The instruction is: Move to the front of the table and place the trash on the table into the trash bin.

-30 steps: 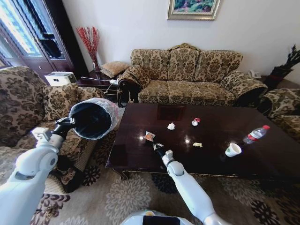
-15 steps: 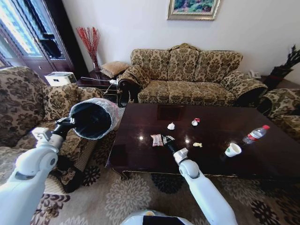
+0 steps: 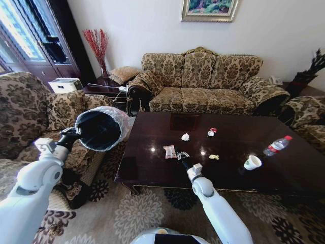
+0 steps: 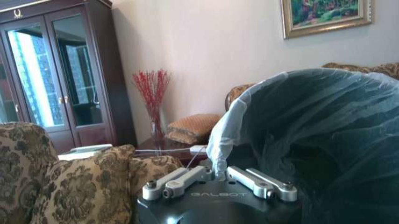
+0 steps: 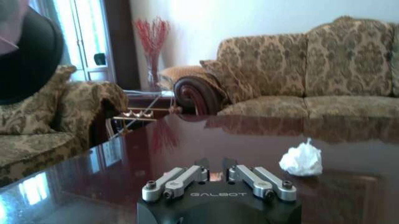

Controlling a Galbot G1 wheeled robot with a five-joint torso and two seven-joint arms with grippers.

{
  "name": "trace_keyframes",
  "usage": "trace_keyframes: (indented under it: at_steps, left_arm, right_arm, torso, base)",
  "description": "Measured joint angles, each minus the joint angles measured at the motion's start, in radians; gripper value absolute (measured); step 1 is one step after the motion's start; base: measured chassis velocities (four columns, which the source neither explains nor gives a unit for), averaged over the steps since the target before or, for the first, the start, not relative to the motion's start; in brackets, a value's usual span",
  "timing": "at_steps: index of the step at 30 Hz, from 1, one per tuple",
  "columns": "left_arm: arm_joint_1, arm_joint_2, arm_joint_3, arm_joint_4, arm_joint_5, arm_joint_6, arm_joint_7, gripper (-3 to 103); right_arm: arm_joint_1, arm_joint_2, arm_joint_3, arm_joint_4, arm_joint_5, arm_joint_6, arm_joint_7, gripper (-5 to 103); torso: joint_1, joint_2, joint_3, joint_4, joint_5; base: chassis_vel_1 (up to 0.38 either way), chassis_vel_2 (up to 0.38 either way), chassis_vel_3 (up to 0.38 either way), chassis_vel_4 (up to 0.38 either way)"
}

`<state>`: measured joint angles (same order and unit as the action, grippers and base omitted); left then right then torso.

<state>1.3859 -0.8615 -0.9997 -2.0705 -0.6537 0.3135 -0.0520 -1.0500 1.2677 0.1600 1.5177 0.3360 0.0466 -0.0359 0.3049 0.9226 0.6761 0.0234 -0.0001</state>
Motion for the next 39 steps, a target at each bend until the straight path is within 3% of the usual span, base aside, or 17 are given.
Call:
trace_keyframes:
  at_steps: [3,6,8,11,15,18,19,24,26,28,32,34,36,38,39]
  left_arm:
    - [0.000,0.000,0.000,0.000,0.000,0.000,0.000,0]
    - [0.000,0.000,0.000,0.000,0.000,0.000,0.000,0]
    - [0.000,0.000,0.000,0.000,0.000,0.000,0.000,0]
    - [0.000,0.000,0.000,0.000,0.000,0.000,0.000,0]
    - [0.000,0.000,0.000,0.000,0.000,0.000,0.000,0]
    - [0.000,0.000,0.000,0.000,0.000,0.000,0.000,0]
    - [0.000,0.000,0.000,0.000,0.000,0.000,0.000,0]
    - [0.000,0.000,0.000,0.000,0.000,0.000,0.000,0]
    - [0.000,0.000,0.000,0.000,0.000,0.000,0.000,0]
    - [0.000,0.000,0.000,0.000,0.000,0.000,0.000,0]
    - [0.000,0.000,0.000,0.000,0.000,0.000,0.000,0]
    - [0.000,0.000,0.000,0.000,0.000,0.000,0.000,0]
    - [0.000,0.000,0.000,0.000,0.000,0.000,0.000,0]
    - [0.000,0.000,0.000,0.000,0.000,0.000,0.000,0]
    - [0.000,0.000,0.000,0.000,0.000,0.000,0.000,0]
  right_arm:
    - [0.013,0.011,-0.003,-0.022,0.012,-0.020,0.006,19]
    - [0.032,0.025,-0.012,-0.055,0.028,-0.035,0.003,35]
    - [0.035,0.027,-0.015,-0.057,0.037,-0.041,0.002,35]
    - [0.052,0.034,-0.024,-0.080,0.055,-0.053,-0.008,51]
    - [0.069,0.043,-0.033,-0.108,0.059,-0.056,-0.012,61]
    - [0.092,0.070,-0.040,-0.153,0.059,-0.060,-0.010,78]
    - [0.092,0.070,-0.040,-0.153,0.059,-0.060,-0.010,78]
    - [0.115,0.095,-0.052,-0.201,0.079,-0.076,-0.008,99]
    - [0.118,0.097,-0.053,-0.205,0.081,-0.080,-0.010,99]
    - [0.126,0.101,-0.056,-0.209,0.097,-0.128,-0.015,84]
    - [0.130,0.102,-0.058,-0.209,0.112,-0.134,-0.020,79]
    - [0.133,0.099,-0.058,-0.209,0.114,-0.135,-0.027,63]
    - [0.133,0.097,-0.058,-0.209,0.115,-0.135,-0.029,63]
    - [0.132,0.094,-0.057,-0.209,0.115,-0.135,-0.036,52]
    - [0.132,0.094,-0.057,-0.209,0.115,-0.135,-0.036,52]
  torso:
    - [0.000,0.000,0.000,-0.0001,0.0000]
    - [0.000,0.000,0.000,0.0000,0.0000]
    - [0.000,0.000,0.000,0.0000,0.0000]
    - [0.000,0.000,0.000,-0.0001,0.0000]
    - [0.000,0.000,0.000,0.0000,0.0000]
    - [0.000,0.000,0.000,0.0000,0.0000]
    - [0.000,0.000,0.000,0.0000,0.0000]
    - [0.000,0.000,0.000,0.0000,0.0000]
    - [0.000,0.000,0.000,0.0000,0.0000]
    - [0.000,0.000,0.000,0.0000,0.0000]
    - [0.000,0.000,0.000,-0.0001,0.0000]
    - [0.000,0.000,0.000,0.0000,0.0000]
    - [0.000,0.000,0.000,0.0000,0.0000]
    - [0.000,0.000,0.000,-0.0001,0.0000]
    - [0.000,0.000,0.000,-0.0001,0.0000]
  base:
    - [0.000,0.000,0.000,0.000]
    - [0.000,0.000,0.000,0.000]
    - [0.000,0.000,0.000,0.000]
    - [0.000,0.000,0.000,0.000]
    - [0.000,0.000,0.000,0.000]
    - [0.000,0.000,0.000,0.000]
    - [0.000,0.000,0.000,0.000]
    - [0.000,0.000,0.000,0.000]
    - [0.000,0.000,0.000,0.000]
    - [0.000,0.000,0.000,0.000]
    - [0.000,0.000,0.000,0.000]
    - [0.000,0.000,0.000,0.000]
    - [0.000,0.000,0.000,0.000]
    - [0.000,0.000,0.000,0.000]
    - [0.000,0.000,0.000,0.000]
